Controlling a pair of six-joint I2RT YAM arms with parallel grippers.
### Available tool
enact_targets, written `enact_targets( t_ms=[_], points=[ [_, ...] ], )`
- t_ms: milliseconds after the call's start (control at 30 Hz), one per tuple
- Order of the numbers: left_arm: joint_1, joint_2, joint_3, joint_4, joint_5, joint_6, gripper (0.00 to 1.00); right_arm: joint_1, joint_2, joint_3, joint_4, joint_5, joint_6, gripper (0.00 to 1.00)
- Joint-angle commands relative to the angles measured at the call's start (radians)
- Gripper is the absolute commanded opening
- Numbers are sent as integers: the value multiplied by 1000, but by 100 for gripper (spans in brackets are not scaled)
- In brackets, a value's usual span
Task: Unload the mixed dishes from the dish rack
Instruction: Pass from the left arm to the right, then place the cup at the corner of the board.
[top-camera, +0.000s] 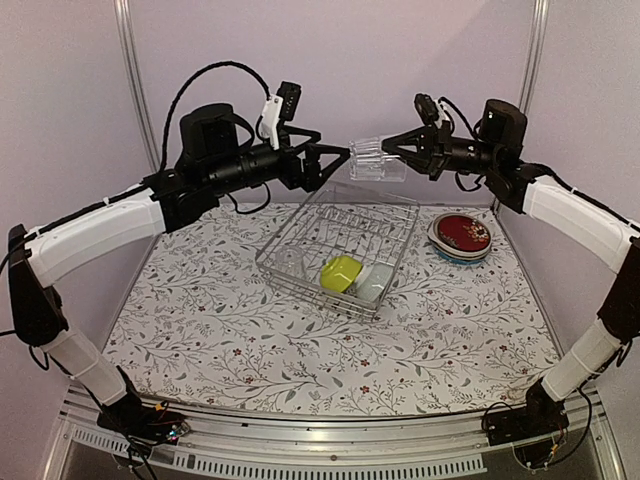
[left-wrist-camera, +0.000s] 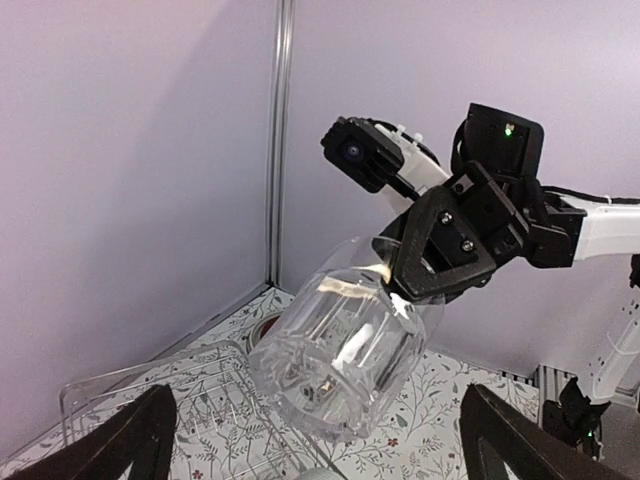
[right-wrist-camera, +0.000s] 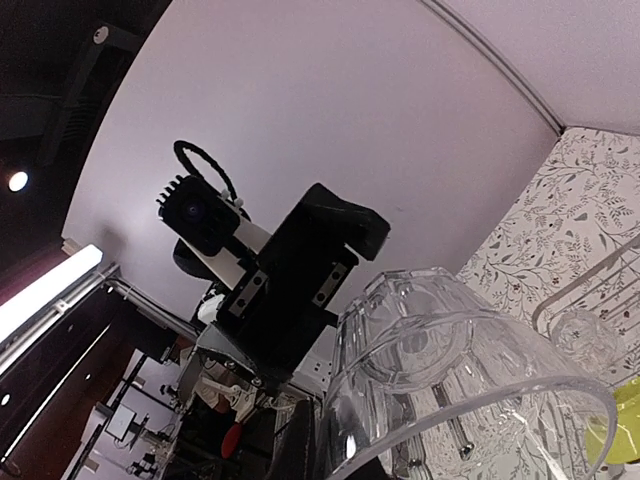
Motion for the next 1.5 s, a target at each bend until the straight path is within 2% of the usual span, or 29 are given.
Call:
enact_targets(
  t_ms=[0, 133, 200, 267, 333, 533, 733, 900, 1067, 1233, 1467],
  points=[
    [31, -45, -17, -62, -105, 7, 100, -57, -65, 30, -356, 106, -218, 0],
    [43, -55, -19, -105, -167, 9, 100, -94, -105, 105, -742, 283, -468, 0],
    [44, -59, -19, -124, -208, 20, 100, -100, -110, 155, -982, 458, -617, 0],
    [47, -64, -22, -129, -241, 21, 100, -113, -116, 146, -1085, 620, -731, 0],
    [53, -66, -23, -168, -253, 20, 100, -136, -120, 113, -1135, 727, -777, 0],
    [64, -64, -19, -185, -260, 12, 100, -207, -80, 28, -1200, 938, -834, 0],
    [66, -55, -25, -185, -260, -7, 100, -241, -31, -32, -1183, 939, -834, 0],
    [68, -42, -27, -198, -293, -24, 100, -244, 19, -52, -1193, 1095, -851, 0],
    [68, -47, -34, -197, -296, -27, 100, -253, 86, -65, -1186, 1169, -861, 0],
    [71, -51, -40, -196, -296, -25, 100, -307, 145, -78, -1138, 1119, -866, 0],
    [72, -51, -54, -196, -296, -29, 100, -357, 221, -51, -1106, 1139, -884, 0]
  ],
)
